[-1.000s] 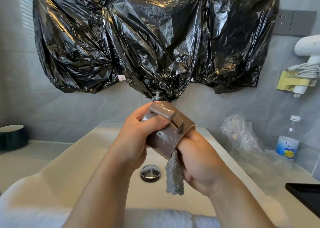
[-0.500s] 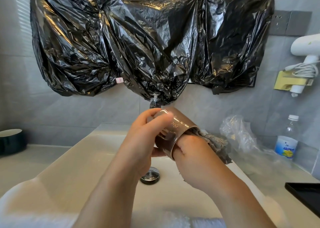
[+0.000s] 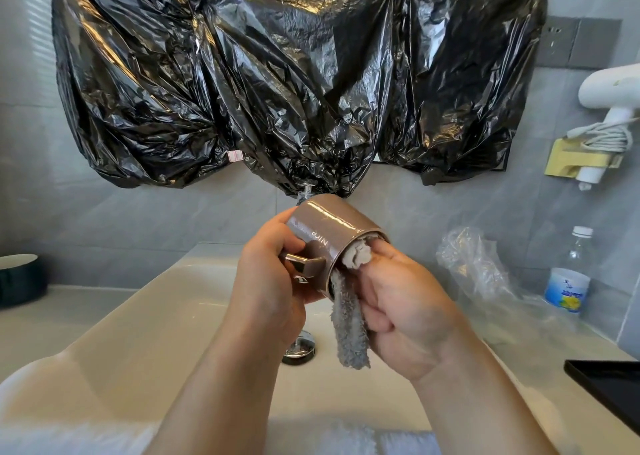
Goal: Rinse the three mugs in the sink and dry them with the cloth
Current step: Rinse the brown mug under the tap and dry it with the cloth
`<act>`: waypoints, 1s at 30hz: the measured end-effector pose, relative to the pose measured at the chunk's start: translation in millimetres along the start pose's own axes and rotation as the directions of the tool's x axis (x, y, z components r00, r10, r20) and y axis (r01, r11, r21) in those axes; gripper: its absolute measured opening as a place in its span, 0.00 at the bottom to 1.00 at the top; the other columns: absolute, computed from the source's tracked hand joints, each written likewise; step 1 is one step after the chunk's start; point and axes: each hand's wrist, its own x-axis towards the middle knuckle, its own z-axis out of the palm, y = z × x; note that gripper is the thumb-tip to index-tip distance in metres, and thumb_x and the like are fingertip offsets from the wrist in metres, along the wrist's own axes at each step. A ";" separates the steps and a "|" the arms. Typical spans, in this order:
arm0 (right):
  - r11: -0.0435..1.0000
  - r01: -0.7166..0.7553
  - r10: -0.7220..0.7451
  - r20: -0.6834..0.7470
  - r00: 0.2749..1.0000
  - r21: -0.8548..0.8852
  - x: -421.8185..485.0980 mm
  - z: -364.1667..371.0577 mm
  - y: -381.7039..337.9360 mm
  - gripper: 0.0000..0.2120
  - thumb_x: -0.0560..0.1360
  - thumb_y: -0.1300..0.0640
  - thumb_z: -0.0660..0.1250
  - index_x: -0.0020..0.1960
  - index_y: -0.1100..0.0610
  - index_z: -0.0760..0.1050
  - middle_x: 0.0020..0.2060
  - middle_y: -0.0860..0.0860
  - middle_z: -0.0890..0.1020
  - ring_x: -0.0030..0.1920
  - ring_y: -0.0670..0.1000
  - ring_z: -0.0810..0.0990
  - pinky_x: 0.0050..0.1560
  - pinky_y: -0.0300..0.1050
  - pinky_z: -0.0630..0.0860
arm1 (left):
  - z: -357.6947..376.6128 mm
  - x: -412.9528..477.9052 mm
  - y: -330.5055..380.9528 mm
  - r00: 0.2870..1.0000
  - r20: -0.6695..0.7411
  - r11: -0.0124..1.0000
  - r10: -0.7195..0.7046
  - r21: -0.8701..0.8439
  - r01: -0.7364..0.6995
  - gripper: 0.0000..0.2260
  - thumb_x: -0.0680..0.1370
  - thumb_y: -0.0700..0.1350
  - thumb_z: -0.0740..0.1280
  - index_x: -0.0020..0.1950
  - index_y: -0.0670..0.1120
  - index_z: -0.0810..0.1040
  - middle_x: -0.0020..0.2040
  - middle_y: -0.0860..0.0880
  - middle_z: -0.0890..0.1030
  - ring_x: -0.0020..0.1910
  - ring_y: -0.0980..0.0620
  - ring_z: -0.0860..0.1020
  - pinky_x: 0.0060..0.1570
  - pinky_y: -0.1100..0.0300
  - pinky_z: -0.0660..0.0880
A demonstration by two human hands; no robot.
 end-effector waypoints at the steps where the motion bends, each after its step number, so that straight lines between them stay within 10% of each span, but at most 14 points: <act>1: 0.999 -0.004 0.003 0.024 1.000 0.050 1.1 0.9 1.9 0.14 0.83 0.62 0.56 0.52 0.54 0.81 0.30 0.49 0.78 0.21 0.41 0.63 0.15 0.31 0.56 | 0.6 -0.3 0.1 1.000 -0.018 1.000 0.010 -0.012 -0.010 0.23 0.57 0.42 0.58 0.48 0.46 0.82 0.27 0.51 0.75 0.21 0.54 0.70 0.26 0.63 0.71; 5: 0.937 0.034 -0.029 0.019 0.999 -0.347 2.7 0.9 11.4 0.20 0.84 0.59 0.56 0.48 0.40 0.82 0.31 0.51 0.78 0.20 0.47 0.66 0.18 0.37 0.63 | 1.7 -2.7 0.6 0.999 -0.052 1.000 0.012 -0.006 -0.013 0.20 0.57 0.42 0.57 0.42 0.47 0.82 0.26 0.51 0.75 0.20 0.54 0.70 0.20 0.65 0.68; 8: 0.630 0.045 -0.096 -0.021 0.995 -0.775 3.0 -6.8 10.2 0.16 0.83 0.55 0.56 0.47 0.38 0.78 0.29 0.48 0.81 0.29 0.51 0.80 0.29 0.42 0.75 | 2.5 -3.3 -1.8 1.000 -0.023 0.997 -0.002 0.083 0.004 0.15 0.57 0.42 0.57 0.34 0.49 0.81 0.25 0.52 0.74 0.21 0.54 0.70 0.22 0.63 0.71; 12: 0.578 0.041 -0.094 -0.017 0.995 -0.815 3.9 -9.8 12.9 0.14 0.81 0.58 0.55 0.45 0.46 0.77 0.27 0.54 0.80 0.28 0.54 0.80 0.31 0.46 0.74 | -0.8 -0.6 -3.4 0.999 -0.033 0.991 0.014 0.136 -0.009 0.18 0.58 0.42 0.58 0.42 0.47 0.82 0.28 0.50 0.76 0.23 0.52 0.74 0.23 0.61 0.73; 15: 0.757 0.026 -0.065 -0.035 0.997 -0.653 4.4 -7.2 15.9 0.14 0.82 0.60 0.57 0.46 0.52 0.79 0.25 0.51 0.79 0.24 0.48 0.76 0.28 0.41 0.69 | -0.6 -1.5 -3.8 0.999 -0.006 0.991 0.049 0.127 -0.048 0.19 0.58 0.42 0.58 0.43 0.47 0.82 0.28 0.51 0.77 0.24 0.53 0.74 0.24 0.63 0.72; 18: 0.993 -0.023 0.026 0.026 0.999 -0.113 3.6 -5.2 10.9 0.14 0.82 0.62 0.58 0.51 0.53 0.82 0.29 0.48 0.80 0.23 0.42 0.74 0.21 0.34 0.68 | 3.0 -3.5 -4.8 0.996 0.032 0.994 0.082 0.072 -0.085 0.20 0.57 0.41 0.57 0.42 0.48 0.82 0.28 0.52 0.76 0.23 0.55 0.72 0.22 0.65 0.69; 22: 0.931 -0.150 0.102 0.159 0.982 0.334 5.7 -14.7 4.5 0.16 0.79 0.57 0.58 0.57 0.61 0.82 0.36 0.56 0.80 0.17 0.41 0.64 0.16 0.31 0.63 | 7.7 -2.5 -5.7 0.992 0.058 0.991 0.111 0.063 -0.114 0.21 0.58 0.41 0.58 0.46 0.49 0.82 0.32 0.51 0.78 0.28 0.53 0.74 0.25 0.64 0.72; 26: 0.973 -0.004 0.016 0.048 0.999 -0.231 -3.0 -11.9 -3.8 0.10 0.83 0.62 0.58 0.53 0.62 0.78 0.33 0.59 0.75 0.16 0.42 0.67 0.17 0.32 0.64 | -7.0 2.0 3.6 0.994 0.110 0.975 0.001 0.221 -0.026 0.15 0.64 0.48 0.68 0.48 0.44 0.76 0.32 0.48 0.77 0.30 0.51 0.77 0.23 0.59 0.73; 30: 0.572 0.114 -0.040 0.111 0.993 -0.812 -16.9 -1.9 -13.9 0.14 0.81 0.56 0.61 0.44 0.40 0.79 0.27 0.35 0.79 0.27 0.35 0.77 0.24 0.25 0.67 | -19.9 1.9 11.9 0.963 0.194 0.950 -0.190 0.285 0.130 0.25 0.57 0.60 0.75 0.47 0.46 0.82 0.35 0.47 0.82 0.31 0.51 0.81 0.26 0.59 0.76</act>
